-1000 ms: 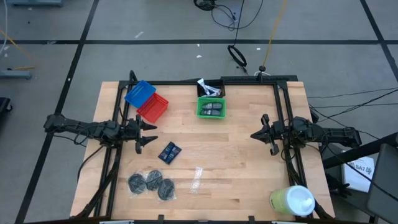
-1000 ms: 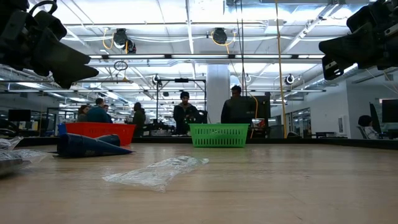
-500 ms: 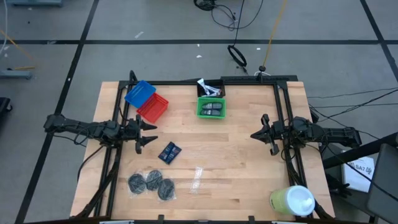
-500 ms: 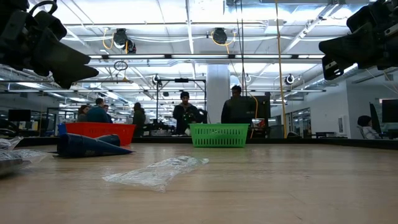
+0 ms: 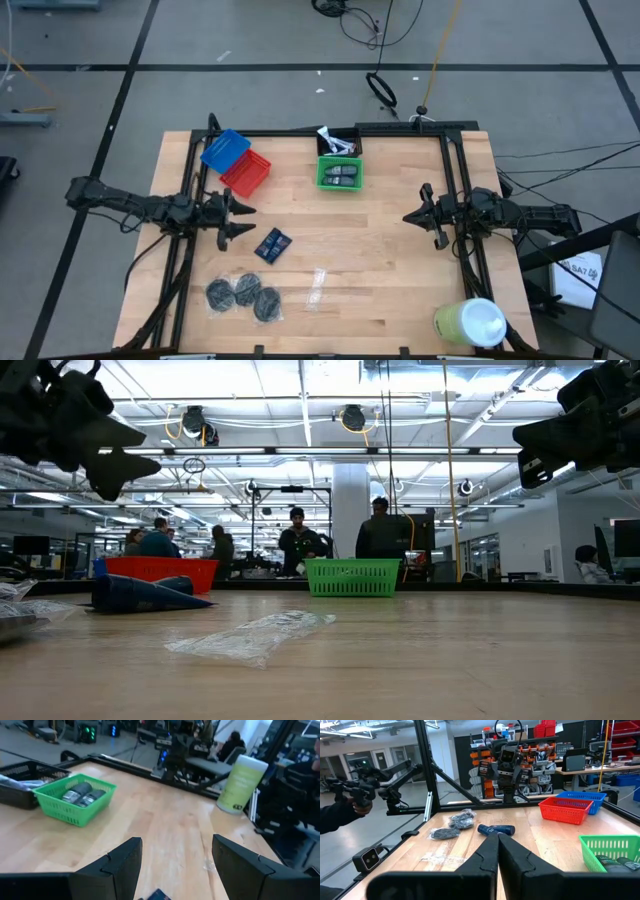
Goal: Pick & Place Travel size toiletries
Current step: Put the top blue shaving cream into the blue bin
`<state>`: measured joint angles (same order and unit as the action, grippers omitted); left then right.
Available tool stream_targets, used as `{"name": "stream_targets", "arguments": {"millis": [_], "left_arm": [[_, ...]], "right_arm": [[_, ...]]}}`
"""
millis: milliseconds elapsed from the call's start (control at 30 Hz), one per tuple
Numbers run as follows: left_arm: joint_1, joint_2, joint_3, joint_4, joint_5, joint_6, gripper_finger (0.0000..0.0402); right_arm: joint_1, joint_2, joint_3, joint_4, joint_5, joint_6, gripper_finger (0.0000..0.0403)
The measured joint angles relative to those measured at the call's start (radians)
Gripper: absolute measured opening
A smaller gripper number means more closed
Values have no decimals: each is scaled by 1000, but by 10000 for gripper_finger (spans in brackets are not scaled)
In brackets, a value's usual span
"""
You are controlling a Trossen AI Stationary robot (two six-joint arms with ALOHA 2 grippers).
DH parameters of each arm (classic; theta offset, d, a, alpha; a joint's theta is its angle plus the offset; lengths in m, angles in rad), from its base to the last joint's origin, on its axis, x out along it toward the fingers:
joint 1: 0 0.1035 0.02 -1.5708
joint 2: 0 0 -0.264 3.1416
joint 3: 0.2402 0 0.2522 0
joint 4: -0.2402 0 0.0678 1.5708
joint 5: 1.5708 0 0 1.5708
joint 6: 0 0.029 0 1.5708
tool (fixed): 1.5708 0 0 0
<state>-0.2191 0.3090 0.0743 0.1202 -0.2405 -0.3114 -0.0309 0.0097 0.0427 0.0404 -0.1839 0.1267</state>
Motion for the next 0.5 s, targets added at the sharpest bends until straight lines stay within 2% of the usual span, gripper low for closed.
{"name": "stream_targets", "arguments": {"millis": [200, 367, 500], "left_arm": [[-59, 214, 139, -9, -28, 11, 236], [-106, 440, 315, -158, -102, -9, 236], [-119, 607, 419, -282, -127, -128, 236]], "right_arm": [[0, 0, 0, 0, 0, 0, 0], [0, 0, 0, 0, 0, 0, 0], [0, 0, 0, 0, 0, 0, 0]]}}
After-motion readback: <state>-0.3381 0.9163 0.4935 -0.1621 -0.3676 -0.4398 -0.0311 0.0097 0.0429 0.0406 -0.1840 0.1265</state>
